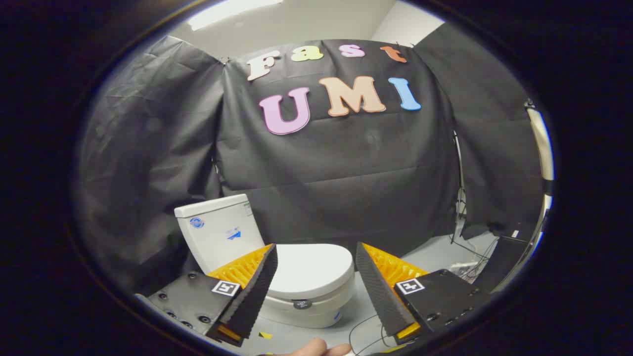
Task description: Open the toilet lid.
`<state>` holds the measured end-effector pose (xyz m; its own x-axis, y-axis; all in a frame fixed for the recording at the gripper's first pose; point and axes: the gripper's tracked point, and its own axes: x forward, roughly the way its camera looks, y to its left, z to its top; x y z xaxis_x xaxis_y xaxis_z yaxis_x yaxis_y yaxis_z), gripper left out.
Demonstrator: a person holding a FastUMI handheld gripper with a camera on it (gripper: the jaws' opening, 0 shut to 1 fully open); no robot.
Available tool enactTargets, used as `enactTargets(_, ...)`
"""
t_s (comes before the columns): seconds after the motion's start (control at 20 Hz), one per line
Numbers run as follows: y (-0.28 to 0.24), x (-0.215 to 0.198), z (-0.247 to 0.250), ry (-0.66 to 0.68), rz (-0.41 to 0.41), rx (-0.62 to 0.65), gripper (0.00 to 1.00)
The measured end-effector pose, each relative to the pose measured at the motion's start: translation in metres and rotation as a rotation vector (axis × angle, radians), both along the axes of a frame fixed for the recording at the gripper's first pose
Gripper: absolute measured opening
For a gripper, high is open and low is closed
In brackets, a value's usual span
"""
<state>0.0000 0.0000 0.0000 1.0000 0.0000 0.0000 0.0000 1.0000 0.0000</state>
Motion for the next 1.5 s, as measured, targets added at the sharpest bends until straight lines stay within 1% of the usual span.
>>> enactTargets(0.1,0.007,-0.001,0.001,0.004,0.009,-0.013,0.99)
enactTargets(0.3,0.005,-0.002,-0.006,0.033,-0.002,0.032,0.99)
enactTargets(0.7,0.001,-0.006,-0.004,0.041,-0.012,0.013,0.99)
enactTargets(0.9,0.001,0.000,-0.013,0.051,-0.010,0.050,0.99)
enactTargets(1.05,0.007,0.015,-0.042,0.101,0.009,0.117,0.99)
enactTargets(1.2,0.019,0.026,-0.086,0.196,0.039,0.198,0.99)
enactTargets(1.3,0.016,0.032,-0.111,0.242,0.037,0.251,0.98)
enactTargets(1.4,0.014,0.043,-0.128,0.248,0.019,0.340,0.98)
enactTargets(1.5,0.022,0.052,-0.162,0.301,0.023,0.411,0.98)
